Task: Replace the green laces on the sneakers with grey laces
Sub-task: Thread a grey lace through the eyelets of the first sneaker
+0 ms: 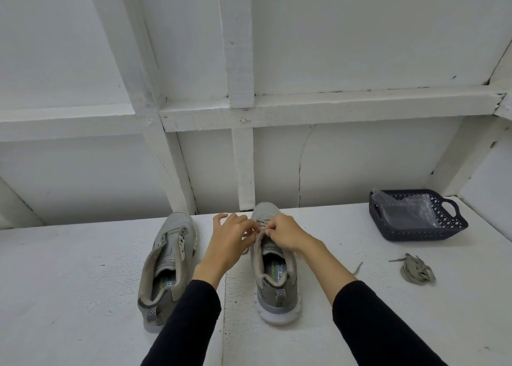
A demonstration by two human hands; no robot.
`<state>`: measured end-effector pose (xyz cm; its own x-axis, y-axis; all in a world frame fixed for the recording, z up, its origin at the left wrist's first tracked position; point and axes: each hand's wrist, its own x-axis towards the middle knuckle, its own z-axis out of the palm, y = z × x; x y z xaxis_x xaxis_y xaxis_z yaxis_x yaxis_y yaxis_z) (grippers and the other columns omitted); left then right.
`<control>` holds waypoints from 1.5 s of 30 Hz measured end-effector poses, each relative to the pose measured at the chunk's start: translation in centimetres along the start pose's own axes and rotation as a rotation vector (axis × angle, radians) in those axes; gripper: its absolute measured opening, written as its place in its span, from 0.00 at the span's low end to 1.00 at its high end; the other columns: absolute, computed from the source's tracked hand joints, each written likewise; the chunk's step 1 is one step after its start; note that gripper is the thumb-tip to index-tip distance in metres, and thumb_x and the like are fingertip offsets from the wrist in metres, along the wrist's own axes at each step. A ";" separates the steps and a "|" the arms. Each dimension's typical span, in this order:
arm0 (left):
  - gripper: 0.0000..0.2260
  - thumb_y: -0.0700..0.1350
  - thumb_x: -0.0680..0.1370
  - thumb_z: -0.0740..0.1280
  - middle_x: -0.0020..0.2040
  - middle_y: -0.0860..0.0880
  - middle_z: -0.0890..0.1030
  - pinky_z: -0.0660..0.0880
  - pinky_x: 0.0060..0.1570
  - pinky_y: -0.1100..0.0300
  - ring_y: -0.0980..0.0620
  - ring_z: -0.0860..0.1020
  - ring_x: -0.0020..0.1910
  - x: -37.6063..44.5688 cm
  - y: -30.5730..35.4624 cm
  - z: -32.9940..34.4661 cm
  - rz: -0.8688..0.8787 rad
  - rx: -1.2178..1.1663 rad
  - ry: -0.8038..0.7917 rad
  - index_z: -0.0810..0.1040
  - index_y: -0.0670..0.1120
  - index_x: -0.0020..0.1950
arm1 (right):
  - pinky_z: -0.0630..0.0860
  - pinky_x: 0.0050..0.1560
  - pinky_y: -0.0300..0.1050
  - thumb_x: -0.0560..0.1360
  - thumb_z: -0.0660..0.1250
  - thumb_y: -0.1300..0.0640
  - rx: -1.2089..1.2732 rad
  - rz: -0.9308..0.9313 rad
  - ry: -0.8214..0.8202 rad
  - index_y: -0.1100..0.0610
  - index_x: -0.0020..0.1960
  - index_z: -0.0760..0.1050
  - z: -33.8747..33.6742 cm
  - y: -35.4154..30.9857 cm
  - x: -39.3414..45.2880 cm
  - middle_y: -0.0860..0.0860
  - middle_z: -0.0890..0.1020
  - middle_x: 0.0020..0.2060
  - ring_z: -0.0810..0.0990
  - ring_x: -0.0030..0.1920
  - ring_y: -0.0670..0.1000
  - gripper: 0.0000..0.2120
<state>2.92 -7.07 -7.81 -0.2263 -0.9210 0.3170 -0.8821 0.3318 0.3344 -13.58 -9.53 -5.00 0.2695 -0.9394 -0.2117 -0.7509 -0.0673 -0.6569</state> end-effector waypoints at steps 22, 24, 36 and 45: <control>0.03 0.43 0.77 0.69 0.42 0.55 0.78 0.59 0.70 0.54 0.55 0.77 0.42 0.3 0.7 -0.1 0.106 -0.045 0.002 0.82 0.50 0.48 | 0.63 0.41 0.40 0.79 0.59 0.61 -0.328 -0.295 0.330 0.60 0.53 0.73 1.3 0.9 -1.9 0.54 0.74 0.50 0.74 0.49 0.54 0.06; 0.03 0.41 0.76 0.70 0.41 0.54 0.78 0.64 0.68 0.53 0.53 0.77 0.40 0.2 0.8 0.1 0.134 -0.029 0.029 0.83 0.49 0.47 | 0.61 0.40 0.38 0.79 0.58 0.62 -0.304 -0.303 0.378 0.60 0.53 0.72 1.7 1.0 -2.1 0.53 0.73 0.50 0.71 0.46 0.51 0.06; 0.09 0.36 0.70 0.74 0.36 0.53 0.72 0.73 0.54 0.48 0.51 0.72 0.32 -0.7 1.0 0.9 0.041 0.081 0.166 0.78 0.48 0.40 | 0.73 0.49 0.39 0.77 0.65 0.62 -0.009 -0.184 0.367 0.56 0.54 0.77 2.3 2.4 -2.1 0.46 0.69 0.49 0.74 0.49 0.48 0.08; 0.10 0.36 0.68 0.76 0.37 0.52 0.72 0.75 0.54 0.44 0.51 0.73 0.31 -0.7 0.7 0.9 0.090 0.123 0.169 0.80 0.49 0.41 | 0.68 0.49 0.35 0.77 0.65 0.63 0.008 -0.205 0.434 0.57 0.54 0.79 3.3 2.9 -2.3 0.45 0.67 0.49 0.71 0.51 0.46 0.08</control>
<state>2.14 -6.36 -8.60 -0.2429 -0.8382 0.4883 -0.9077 0.3739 0.1903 -14.38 -6.47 -8.88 0.1336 -0.9608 0.2428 -0.7035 -0.2645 -0.6596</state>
